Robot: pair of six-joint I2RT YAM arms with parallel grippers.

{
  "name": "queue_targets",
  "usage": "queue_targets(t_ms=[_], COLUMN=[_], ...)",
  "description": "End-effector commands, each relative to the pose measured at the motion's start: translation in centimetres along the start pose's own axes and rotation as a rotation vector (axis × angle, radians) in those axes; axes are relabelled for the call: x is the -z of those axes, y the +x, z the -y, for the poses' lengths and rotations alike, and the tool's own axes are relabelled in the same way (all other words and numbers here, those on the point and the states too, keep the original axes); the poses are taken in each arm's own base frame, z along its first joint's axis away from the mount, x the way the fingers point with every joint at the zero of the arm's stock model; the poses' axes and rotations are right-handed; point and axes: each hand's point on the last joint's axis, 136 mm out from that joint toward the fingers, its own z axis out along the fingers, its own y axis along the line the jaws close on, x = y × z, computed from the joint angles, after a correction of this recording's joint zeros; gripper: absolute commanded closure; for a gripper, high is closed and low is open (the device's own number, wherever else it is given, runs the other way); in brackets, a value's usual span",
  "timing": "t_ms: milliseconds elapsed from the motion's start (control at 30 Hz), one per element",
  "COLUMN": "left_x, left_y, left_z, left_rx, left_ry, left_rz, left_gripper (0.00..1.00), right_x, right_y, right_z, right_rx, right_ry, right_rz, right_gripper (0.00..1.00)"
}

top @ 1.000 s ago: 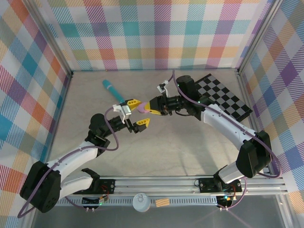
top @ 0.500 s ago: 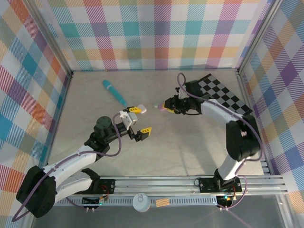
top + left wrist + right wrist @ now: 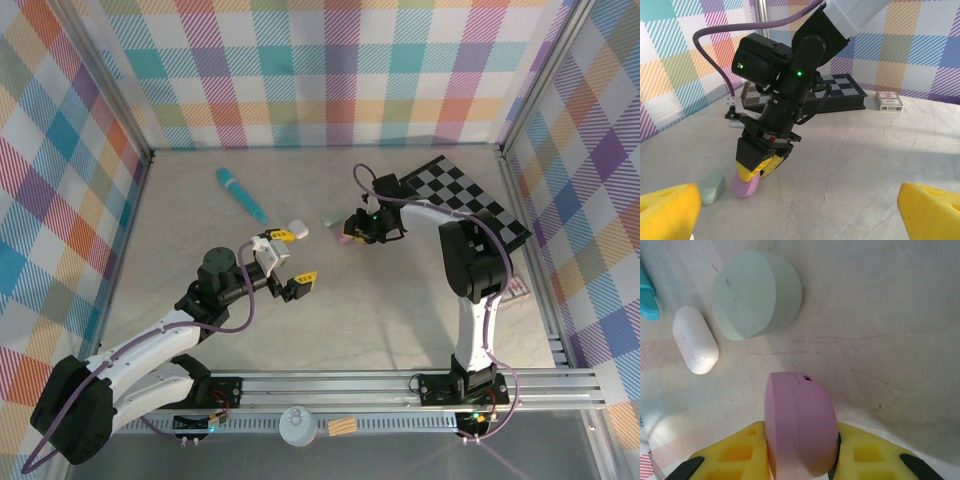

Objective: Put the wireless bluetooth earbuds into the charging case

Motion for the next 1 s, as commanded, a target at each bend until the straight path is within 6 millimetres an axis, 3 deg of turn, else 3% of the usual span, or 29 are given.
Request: queue_targets(t_ms=[0,200,400,967], left_x=[0.0,0.1,0.2,0.1], left_y=[-1.0,-1.2,-1.4,-1.9], left_z=[0.2,0.3,0.3,0.3], left_rx=[-0.018,-0.019,-0.020,-0.032], left_ry=[0.005,0.010,0.008,0.014], left_rz=[0.027,0.035,0.041,0.049], left_gripper=[0.00,0.00,0.00,0.00], right_x=[-0.7,-0.5,-0.3,1.1], right_y=[-0.1,-0.2,-0.3,-0.6], right_z=[1.4,2.6,3.2,3.7], right_rx=[-0.028,-0.063,-0.085,-0.091], right_ry=[0.019,0.030,0.033,0.084], right_rz=[-0.010,-0.004,-0.004,0.021], right_gripper=[0.77,0.66,0.64,0.40])
